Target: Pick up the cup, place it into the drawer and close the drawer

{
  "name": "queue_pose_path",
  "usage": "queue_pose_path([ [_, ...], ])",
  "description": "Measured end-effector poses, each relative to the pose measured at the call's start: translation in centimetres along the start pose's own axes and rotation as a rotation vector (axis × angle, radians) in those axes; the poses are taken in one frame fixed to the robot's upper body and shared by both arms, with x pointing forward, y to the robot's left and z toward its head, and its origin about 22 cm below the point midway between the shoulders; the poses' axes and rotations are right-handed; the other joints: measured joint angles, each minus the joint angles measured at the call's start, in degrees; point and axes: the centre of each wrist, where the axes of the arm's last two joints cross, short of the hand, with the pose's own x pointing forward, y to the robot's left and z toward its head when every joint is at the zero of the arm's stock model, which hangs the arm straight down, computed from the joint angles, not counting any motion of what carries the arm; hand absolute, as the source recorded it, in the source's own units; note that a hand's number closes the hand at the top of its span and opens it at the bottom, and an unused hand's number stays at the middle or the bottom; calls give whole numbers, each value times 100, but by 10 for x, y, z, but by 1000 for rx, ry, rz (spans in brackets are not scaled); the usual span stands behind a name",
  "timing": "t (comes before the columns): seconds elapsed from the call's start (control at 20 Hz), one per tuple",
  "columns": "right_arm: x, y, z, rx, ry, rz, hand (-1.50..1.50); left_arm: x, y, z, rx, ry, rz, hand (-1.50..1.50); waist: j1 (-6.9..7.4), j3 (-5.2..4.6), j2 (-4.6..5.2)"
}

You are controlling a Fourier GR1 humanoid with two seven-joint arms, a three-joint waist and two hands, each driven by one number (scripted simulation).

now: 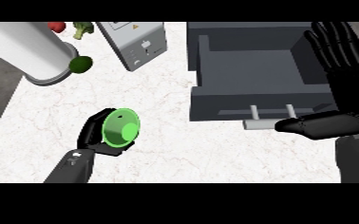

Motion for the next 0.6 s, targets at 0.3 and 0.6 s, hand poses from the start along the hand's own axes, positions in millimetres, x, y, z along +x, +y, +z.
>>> queue_pose_path([
  [0.3,-3,0,2,-9,-3,-10,-150,6,-6,-17,153,-106,20,150,16,4,-9],
  [0.6,1,-1,3,-12,-5,-2,-150,13,0,-29,307,-189,41,150,22,7,-19],
])
